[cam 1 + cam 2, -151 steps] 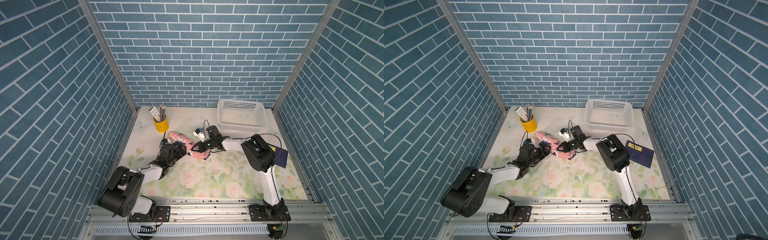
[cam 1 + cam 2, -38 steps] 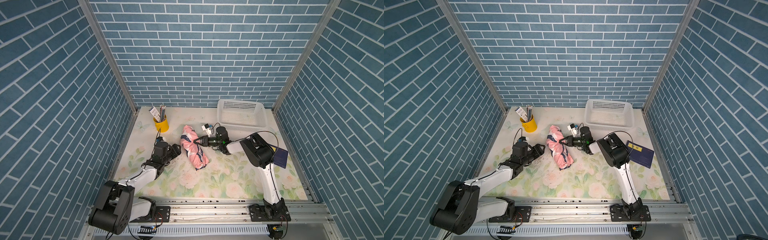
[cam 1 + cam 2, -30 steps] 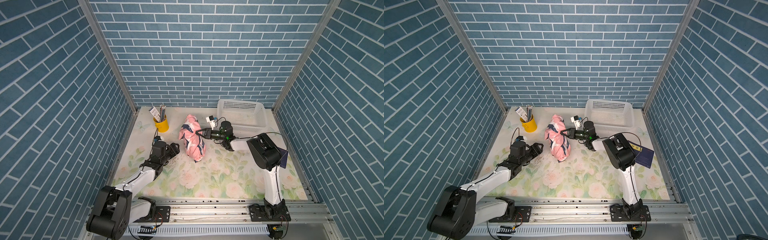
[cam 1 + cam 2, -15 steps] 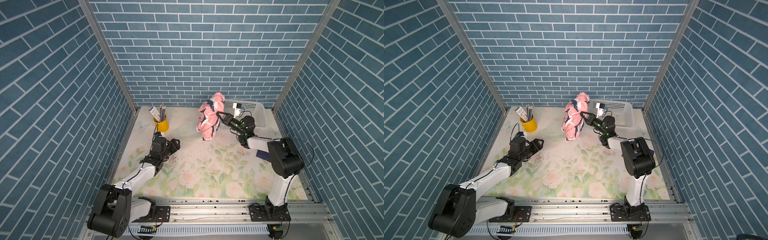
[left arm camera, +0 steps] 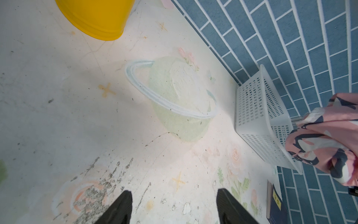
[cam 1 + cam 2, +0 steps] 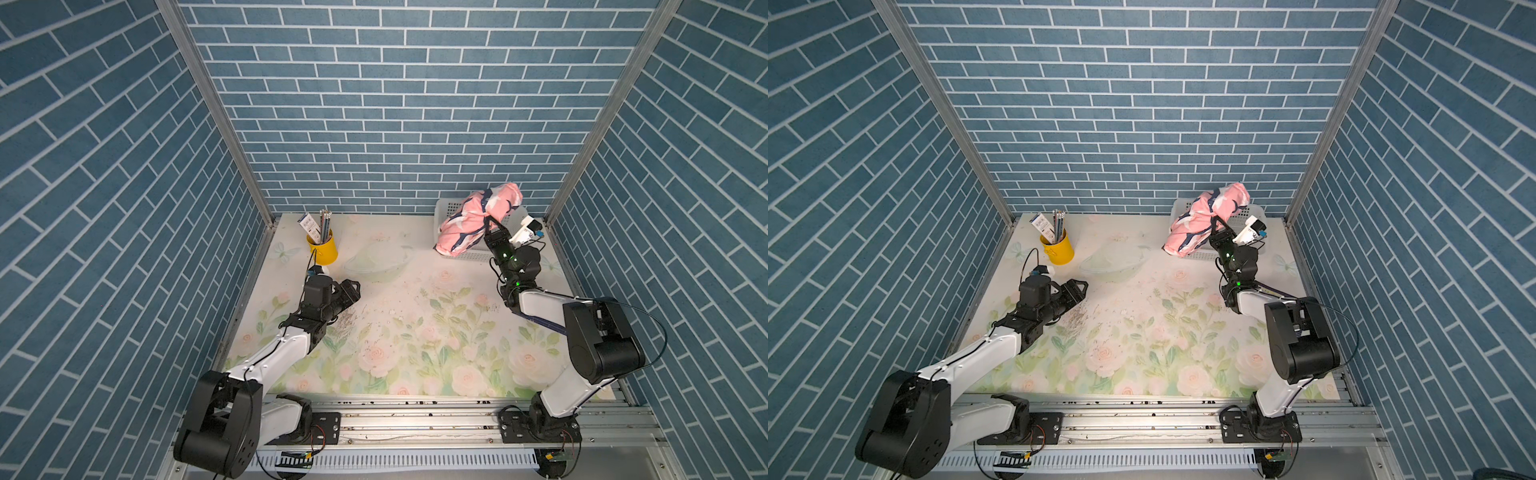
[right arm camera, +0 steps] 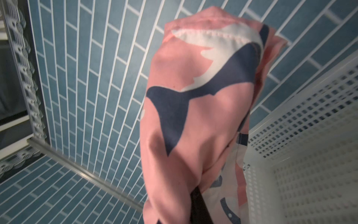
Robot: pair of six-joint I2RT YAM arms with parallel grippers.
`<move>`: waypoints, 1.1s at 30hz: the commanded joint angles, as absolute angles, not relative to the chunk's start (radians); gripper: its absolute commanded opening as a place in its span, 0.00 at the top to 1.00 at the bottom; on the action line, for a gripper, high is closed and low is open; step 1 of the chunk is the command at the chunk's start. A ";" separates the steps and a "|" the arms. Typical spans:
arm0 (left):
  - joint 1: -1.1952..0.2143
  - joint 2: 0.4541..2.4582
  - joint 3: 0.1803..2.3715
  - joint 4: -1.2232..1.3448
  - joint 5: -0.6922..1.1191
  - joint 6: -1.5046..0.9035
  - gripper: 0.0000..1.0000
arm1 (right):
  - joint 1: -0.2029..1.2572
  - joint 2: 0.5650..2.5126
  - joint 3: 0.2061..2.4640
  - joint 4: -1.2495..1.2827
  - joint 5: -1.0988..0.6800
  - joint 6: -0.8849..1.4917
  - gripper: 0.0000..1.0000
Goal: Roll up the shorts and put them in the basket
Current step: Place the shorts in the bin.
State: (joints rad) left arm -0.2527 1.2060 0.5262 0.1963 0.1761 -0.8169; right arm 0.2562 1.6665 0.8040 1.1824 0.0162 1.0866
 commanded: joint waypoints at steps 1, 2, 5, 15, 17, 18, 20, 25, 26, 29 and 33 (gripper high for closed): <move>-0.246 1.208 0.519 0.193 0.194 -0.819 0.27 | 0.262 1.665 0.812 1.185 0.280 1.173 1.00; -0.245 1.213 0.520 0.193 0.196 -0.820 0.27 | 0.264 1.676 0.813 1.182 0.311 1.202 1.00; -0.245 1.215 0.528 0.189 0.198 -0.821 0.27 | 0.295 1.708 0.853 1.074 0.461 1.284 1.00; -0.245 1.187 0.520 0.161 0.177 -0.821 0.27 | 0.361 1.905 1.128 0.706 0.658 1.562 1.00; -0.245 1.181 0.518 0.160 0.172 -0.821 0.27 | 0.362 1.931 1.164 0.657 0.672 1.578 1.00; -0.245 1.179 0.517 0.158 0.168 -0.823 0.27 | 0.361 1.942 1.177 0.634 0.676 1.593 1.00; -0.245 1.177 0.518 0.155 0.166 -0.821 0.27 | 0.356 1.965 1.206 0.565 0.686 1.624 1.00; -0.245 1.181 0.521 0.154 0.157 -0.821 0.27 | 0.345 2.008 1.280 0.421 0.681 1.648 0.99; -0.245 1.185 0.523 0.155 0.156 -0.819 0.27 | 0.344 2.014 1.291 0.401 0.679 1.650 0.96; -0.245 1.190 0.526 0.159 0.155 -0.819 0.27 | 0.339 2.036 1.322 0.357 0.663 1.649 0.86; -0.245 1.195 0.529 0.164 0.153 -0.821 0.27 | 0.333 2.042 1.342 0.316 0.627 1.647 0.60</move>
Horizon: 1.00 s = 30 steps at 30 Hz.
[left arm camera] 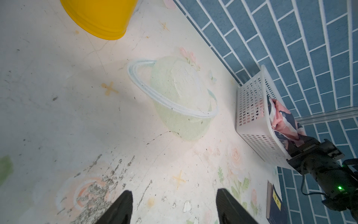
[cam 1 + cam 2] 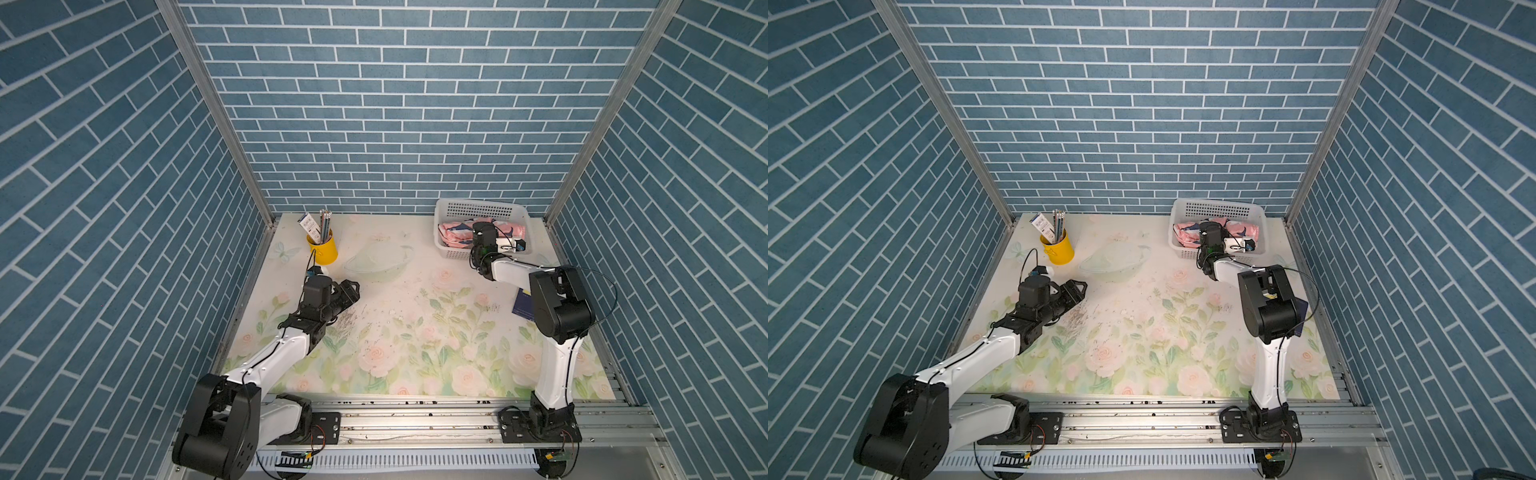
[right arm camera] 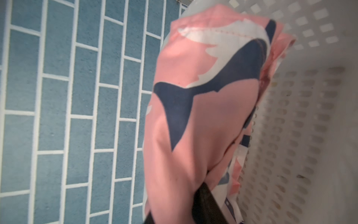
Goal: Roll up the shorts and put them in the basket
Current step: Place the shorts in the bin, then reset both arms
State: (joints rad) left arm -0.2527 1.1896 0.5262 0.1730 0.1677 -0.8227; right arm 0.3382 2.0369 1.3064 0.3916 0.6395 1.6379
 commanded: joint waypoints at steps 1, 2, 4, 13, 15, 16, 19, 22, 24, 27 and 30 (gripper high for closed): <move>-0.245 1.195 0.531 0.165 0.153 -0.821 0.27 | 0.333 2.037 1.342 0.318 0.621 1.639 0.56; -0.245 1.197 0.531 0.166 0.152 -0.822 0.27 | 0.332 2.029 1.341 0.321 0.613 1.628 0.52; -0.245 1.201 0.535 0.170 0.154 -0.823 0.27 | 0.333 1.999 1.321 0.342 0.596 1.608 0.47; -0.245 1.245 0.581 0.195 0.156 -0.810 0.27 | 0.341 1.790 1.168 0.539 0.467 1.330 0.41; -0.245 1.252 0.606 0.190 0.150 -0.798 0.25 | 0.341 1.753 1.145 0.551 0.397 1.234 0.38; -0.246 1.253 0.617 0.186 0.145 -0.790 0.24 | 0.341 1.730 1.127 0.555 0.361 1.183 0.37; -0.247 1.253 0.664 0.150 0.118 -0.758 0.19 | 0.339 1.667 1.063 0.574 0.242 0.979 0.35; -0.247 1.253 0.717 0.098 0.076 -0.718 0.13 | 0.335 1.583 0.980 0.551 0.173 0.793 0.10; -0.247 1.255 0.755 0.055 0.042 -0.686 0.06 | 0.322 1.512 0.920 0.513 0.140 0.675 0.01; -0.248 1.263 0.817 -0.001 -0.009 -0.631 0.01 | 0.292 1.385 0.818 0.501 0.107 0.535 0.00; -0.252 1.259 0.861 -0.051 -0.109 -0.570 0.00 | 0.261 1.259 0.752 0.454 0.129 0.419 0.00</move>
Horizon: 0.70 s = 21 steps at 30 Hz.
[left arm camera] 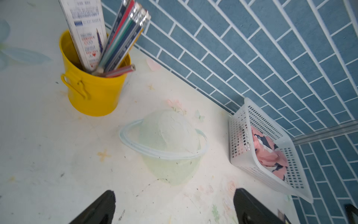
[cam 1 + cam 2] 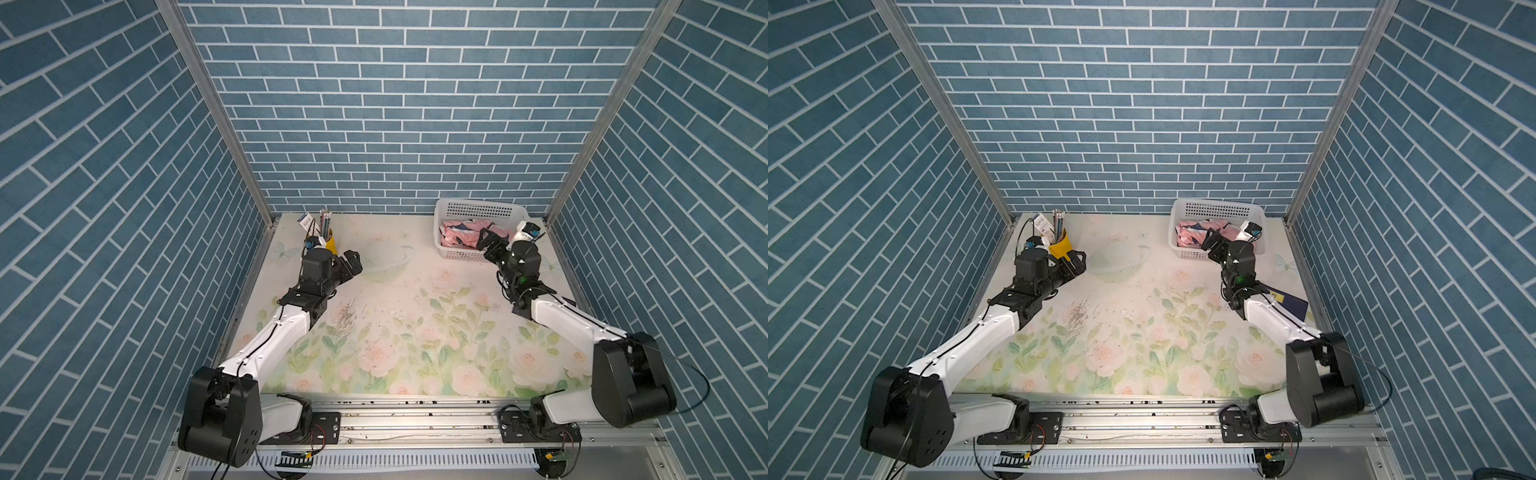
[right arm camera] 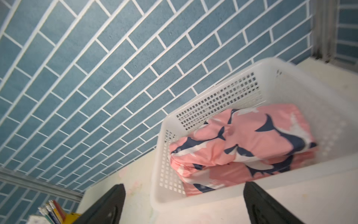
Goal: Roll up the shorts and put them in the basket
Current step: Reset both arms
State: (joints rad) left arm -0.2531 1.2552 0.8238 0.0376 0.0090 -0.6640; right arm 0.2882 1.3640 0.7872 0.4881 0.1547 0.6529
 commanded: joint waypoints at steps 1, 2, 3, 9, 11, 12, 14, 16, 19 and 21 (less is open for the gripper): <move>-0.252 1.255 0.866 -0.060 -0.156 -0.551 0.00 | 0.252 1.228 0.739 0.435 0.145 0.382 0.00; -0.252 1.249 0.869 -0.066 -0.217 -0.520 0.00 | 0.243 1.196 0.724 0.406 0.192 0.348 0.00; -0.250 1.240 0.862 -0.063 -0.283 -0.488 0.00 | 0.238 1.171 0.707 0.379 0.252 0.315 0.00; -0.218 1.190 0.709 0.064 -0.585 -0.228 0.00 | 0.209 1.050 0.442 0.562 0.496 0.112 0.00; -0.183 1.174 0.611 0.186 -0.639 -0.184 0.00 | 0.190 1.027 0.332 0.685 0.527 0.103 0.00; -0.152 1.174 0.565 0.255 -0.612 -0.178 0.00 | 0.183 1.030 0.290 0.732 0.517 0.083 0.00; -0.106 1.188 0.514 0.360 -0.571 -0.194 0.00 | 0.176 1.062 0.234 0.815 0.520 0.063 0.00; -0.098 1.211 0.437 0.499 -0.557 -0.169 0.00 | 0.170 1.108 0.184 0.914 0.504 0.049 0.00; -0.097 1.279 0.350 0.728 -0.537 -0.132 0.00 | 0.166 1.183 0.117 1.090 0.457 0.026 0.00; -0.097 1.334 0.304 0.876 -0.521 -0.110 0.00 | 0.164 1.256 0.092 1.233 0.443 -0.012 0.00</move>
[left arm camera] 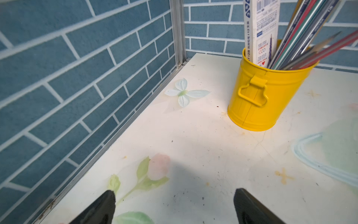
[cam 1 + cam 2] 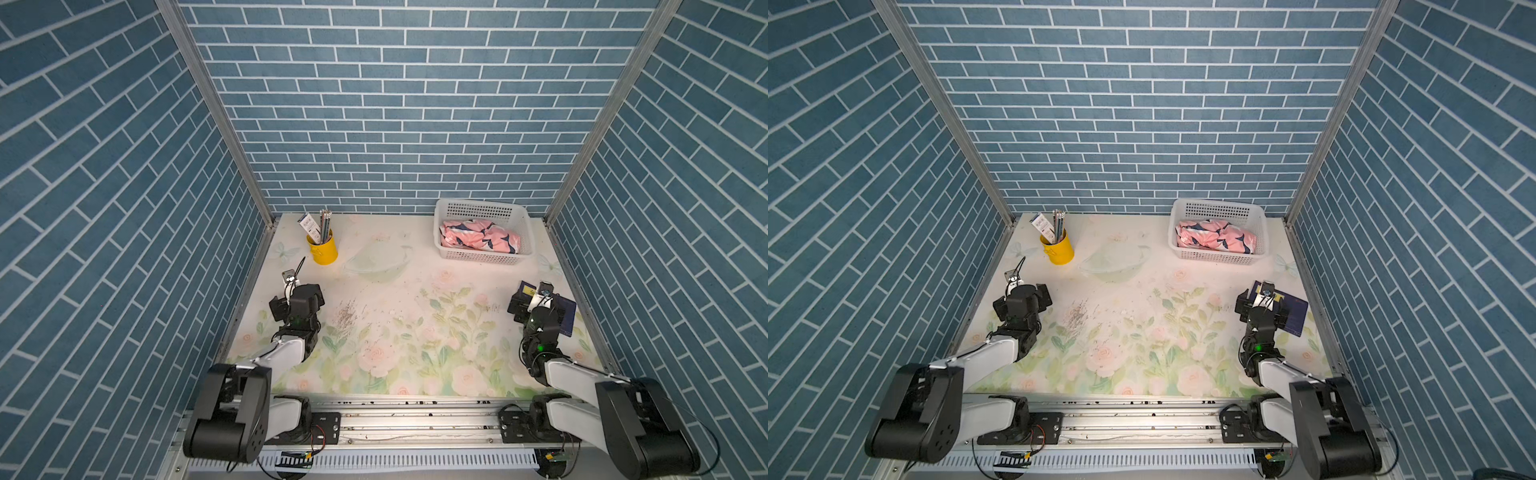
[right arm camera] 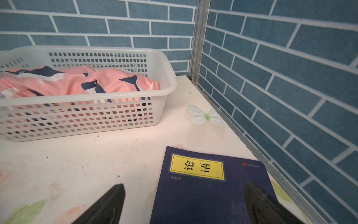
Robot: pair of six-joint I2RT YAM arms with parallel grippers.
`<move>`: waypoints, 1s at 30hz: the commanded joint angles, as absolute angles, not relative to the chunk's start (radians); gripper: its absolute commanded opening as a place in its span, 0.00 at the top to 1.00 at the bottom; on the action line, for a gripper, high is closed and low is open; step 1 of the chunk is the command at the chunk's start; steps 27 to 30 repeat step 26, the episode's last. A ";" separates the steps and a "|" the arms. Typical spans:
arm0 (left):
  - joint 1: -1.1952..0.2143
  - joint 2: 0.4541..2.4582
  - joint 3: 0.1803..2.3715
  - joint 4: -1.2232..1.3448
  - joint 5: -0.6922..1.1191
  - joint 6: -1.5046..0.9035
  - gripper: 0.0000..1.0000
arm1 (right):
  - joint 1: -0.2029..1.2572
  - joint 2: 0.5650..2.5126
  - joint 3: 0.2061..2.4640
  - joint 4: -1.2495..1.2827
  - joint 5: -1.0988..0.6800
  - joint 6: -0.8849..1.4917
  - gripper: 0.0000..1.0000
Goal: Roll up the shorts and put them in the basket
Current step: Reset both arms
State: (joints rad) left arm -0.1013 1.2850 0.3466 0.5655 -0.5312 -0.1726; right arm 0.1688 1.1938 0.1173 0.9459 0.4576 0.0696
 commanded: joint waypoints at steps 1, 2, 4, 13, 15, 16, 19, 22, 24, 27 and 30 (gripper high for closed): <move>-0.097 1.357 0.286 0.938 -0.516 -0.101 0.00 | 0.160 1.278 0.089 1.275 0.405 -0.027 0.00; -0.096 1.365 0.286 0.967 -0.508 -0.093 0.00 | 0.153 1.318 0.083 1.346 0.366 -0.039 0.00; -0.091 1.398 0.251 1.109 -0.459 -0.082 0.00 | 0.145 1.417 0.092 1.436 0.316 -0.050 0.00; -0.080 1.520 0.190 1.334 -0.339 -0.047 0.00 | 0.102 1.526 0.182 1.354 0.154 -0.062 0.00; -0.081 1.531 0.184 1.365 -0.343 -0.041 0.00 | 0.103 1.526 0.184 1.342 0.152 -0.060 0.00; -0.083 1.511 0.193 1.310 -0.351 -0.052 0.00 | 0.101 1.537 0.182 1.372 0.151 -0.064 0.00; -0.083 1.511 0.193 1.310 -0.360 -0.056 0.00 | 0.104 1.537 0.182 1.358 0.152 -0.067 0.00; -0.084 1.514 0.191 1.314 -0.362 -0.056 0.00 | 0.073 1.538 0.218 1.292 0.070 -0.054 0.00; -0.084 1.523 0.185 1.348 -0.365 -0.049 0.00 | 0.072 1.533 0.211 1.300 0.072 -0.054 0.00; -0.085 1.514 0.187 1.330 -0.362 -0.054 0.00 | 0.072 1.531 0.205 1.308 0.079 -0.055 0.00; -0.085 1.514 0.187 1.330 -0.362 -0.054 0.00 | 0.072 1.531 0.205 1.308 0.079 -0.055 0.00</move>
